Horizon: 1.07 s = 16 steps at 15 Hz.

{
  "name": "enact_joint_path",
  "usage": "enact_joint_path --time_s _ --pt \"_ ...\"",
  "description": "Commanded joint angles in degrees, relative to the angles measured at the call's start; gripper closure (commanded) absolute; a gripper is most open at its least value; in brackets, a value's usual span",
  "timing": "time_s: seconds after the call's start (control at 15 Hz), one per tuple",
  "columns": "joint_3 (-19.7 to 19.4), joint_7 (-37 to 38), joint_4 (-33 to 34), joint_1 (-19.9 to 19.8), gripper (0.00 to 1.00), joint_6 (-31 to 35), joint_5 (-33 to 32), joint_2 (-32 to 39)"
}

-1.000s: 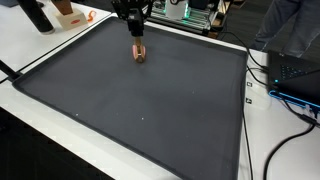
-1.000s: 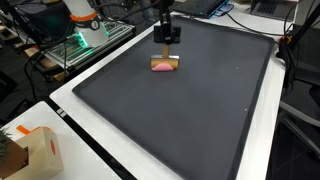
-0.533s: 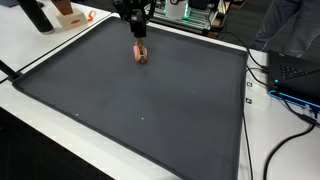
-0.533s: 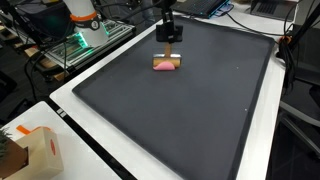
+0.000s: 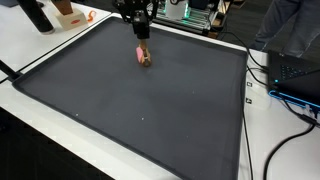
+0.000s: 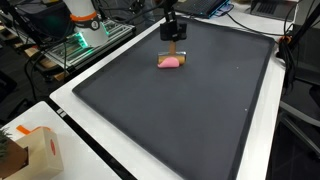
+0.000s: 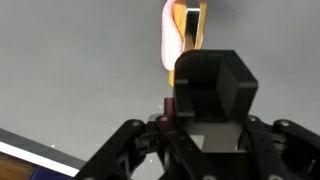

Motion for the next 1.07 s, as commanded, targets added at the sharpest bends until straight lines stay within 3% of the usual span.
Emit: enact_joint_path --time_s 0.0,0.33,1.0 --pt "0.8 -0.8 0.3 0.9 0.77 3.5 1.8 0.5" --pt "1.8 1.8 1.3 1.0 0.77 4.6 -2.9 2.1" --pt "3.8 2.9 5.1 1.4 0.77 4.1 -4.1 2.6"
